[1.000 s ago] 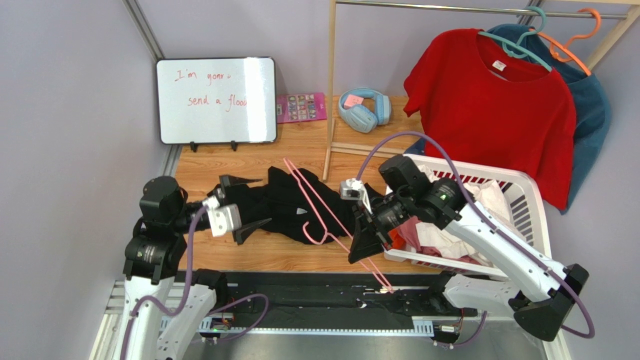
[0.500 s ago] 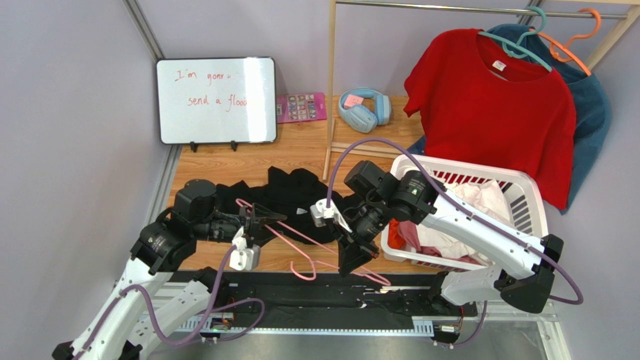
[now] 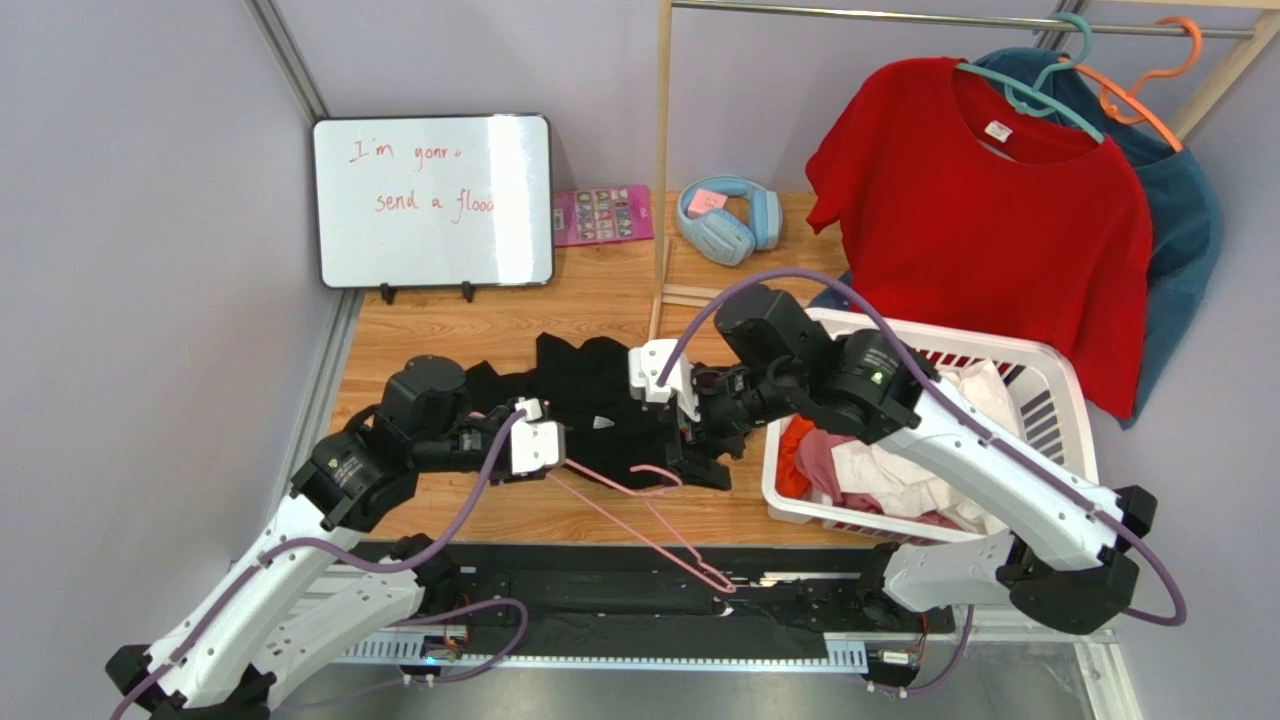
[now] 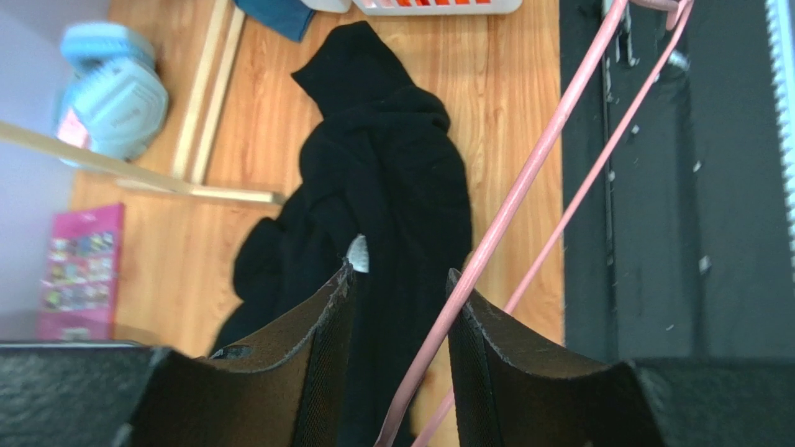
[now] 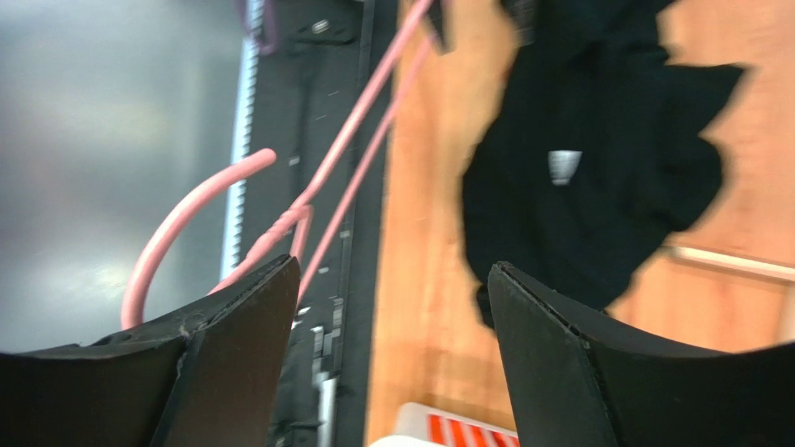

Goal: Place the t-shirt on the hanger
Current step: Pick up the hanger from the clothesline.

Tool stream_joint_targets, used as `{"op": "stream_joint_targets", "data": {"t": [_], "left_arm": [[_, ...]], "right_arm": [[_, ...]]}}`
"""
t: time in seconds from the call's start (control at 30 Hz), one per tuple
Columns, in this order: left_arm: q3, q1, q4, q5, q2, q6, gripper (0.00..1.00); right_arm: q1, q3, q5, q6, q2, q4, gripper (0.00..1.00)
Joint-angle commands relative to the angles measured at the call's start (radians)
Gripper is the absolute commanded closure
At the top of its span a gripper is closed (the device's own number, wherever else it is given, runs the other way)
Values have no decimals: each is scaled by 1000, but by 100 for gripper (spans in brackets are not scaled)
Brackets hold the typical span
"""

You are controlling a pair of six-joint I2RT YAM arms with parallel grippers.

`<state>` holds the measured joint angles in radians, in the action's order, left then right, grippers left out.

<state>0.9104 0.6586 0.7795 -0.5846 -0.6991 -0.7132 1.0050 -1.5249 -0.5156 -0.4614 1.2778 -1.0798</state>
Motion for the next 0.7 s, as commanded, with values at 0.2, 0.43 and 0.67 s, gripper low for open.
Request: {"op": "stream_joint_targets", "data": {"t": [0.2, 0.43, 0.67], "left_arm": [[-44, -63, -102, 17, 44, 327, 100], [-50, -99, -100, 40, 56, 388, 100], [-41, -125, -172, 62, 6, 504, 100]], "right_arm": [[-40, 68, 193, 4, -136, 191, 0], [-406, 121, 25, 156, -210, 228, 0], [-410, 241, -187, 306, -301, 421, 0]]}}
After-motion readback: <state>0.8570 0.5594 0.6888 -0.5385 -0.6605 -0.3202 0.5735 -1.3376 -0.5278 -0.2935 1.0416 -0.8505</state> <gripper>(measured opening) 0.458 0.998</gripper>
